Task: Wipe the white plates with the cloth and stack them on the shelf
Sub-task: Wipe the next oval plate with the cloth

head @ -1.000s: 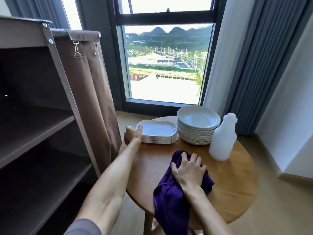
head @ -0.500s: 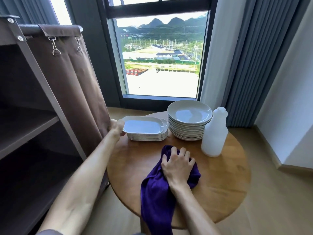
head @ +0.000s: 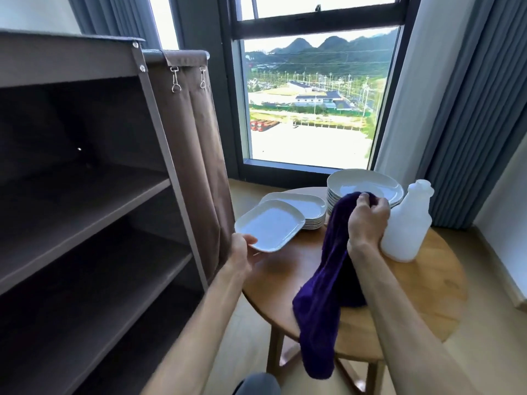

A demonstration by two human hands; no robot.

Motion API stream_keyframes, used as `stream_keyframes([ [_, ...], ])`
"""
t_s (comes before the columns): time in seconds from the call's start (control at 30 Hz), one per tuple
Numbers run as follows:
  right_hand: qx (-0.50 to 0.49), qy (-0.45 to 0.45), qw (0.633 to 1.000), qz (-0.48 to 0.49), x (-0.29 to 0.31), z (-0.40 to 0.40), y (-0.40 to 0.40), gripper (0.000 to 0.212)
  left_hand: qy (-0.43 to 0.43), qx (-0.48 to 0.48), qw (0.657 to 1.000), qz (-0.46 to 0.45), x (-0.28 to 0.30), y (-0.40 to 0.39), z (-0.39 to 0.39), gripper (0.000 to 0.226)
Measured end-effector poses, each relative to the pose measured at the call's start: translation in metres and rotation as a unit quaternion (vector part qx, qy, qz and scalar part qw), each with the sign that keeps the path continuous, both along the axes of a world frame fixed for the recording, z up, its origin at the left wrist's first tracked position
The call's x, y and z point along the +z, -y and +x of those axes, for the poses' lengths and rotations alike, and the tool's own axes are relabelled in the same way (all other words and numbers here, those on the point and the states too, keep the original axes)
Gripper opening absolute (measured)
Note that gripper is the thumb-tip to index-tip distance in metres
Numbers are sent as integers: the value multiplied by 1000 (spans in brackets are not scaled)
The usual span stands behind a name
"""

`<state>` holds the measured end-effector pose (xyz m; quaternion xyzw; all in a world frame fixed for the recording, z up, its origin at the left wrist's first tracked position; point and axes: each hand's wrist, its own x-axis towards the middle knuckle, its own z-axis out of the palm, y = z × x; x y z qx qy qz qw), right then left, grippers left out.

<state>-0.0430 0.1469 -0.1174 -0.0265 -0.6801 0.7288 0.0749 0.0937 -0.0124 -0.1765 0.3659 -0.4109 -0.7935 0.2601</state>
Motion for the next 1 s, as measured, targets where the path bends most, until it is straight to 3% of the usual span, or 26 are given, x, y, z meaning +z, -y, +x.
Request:
stream_keyframes([
  [0.1,133,-77,988,-7,36,36,15,11,-22,16,999,19,-8,-28,10,30],
  [0.17,271,-107,955,58,46,62,24,17,-27,20,998,50,-1,-47,12,22],
  [0.23,351,-103,922,127,38,80,27,32,-47,29,995,86,7,-62,12,34],
  [0.33,211,-100,952,197,2,80,24,33,-112,68,984,118,17,-73,13,41],
  [0.37,173,-71,958,215,-9,82,19,42,-126,69,981,129,19,-77,15,41],
  [0.43,208,18,954,214,-27,90,11,79,-145,86,977,129,21,-86,17,40],
  [0.47,254,63,950,168,-35,93,10,84,-136,91,980,116,20,-92,18,41],
  [0.53,325,141,935,10,-44,103,13,61,-107,79,988,75,17,-103,16,47],
  [0.63,293,149,937,-115,-49,111,18,38,-119,49,991,42,12,-110,11,41],
  [0.77,291,131,940,-118,-42,109,10,23,-141,62,986,70,4,-103,12,29],
  [0.87,309,100,941,-92,-27,105,6,26,-214,89,973,5,13,-98,30,36],
  [1.0,285,102,948,-98,0,77,4,39,-149,67,981,-103,20,-87,67,38],
])
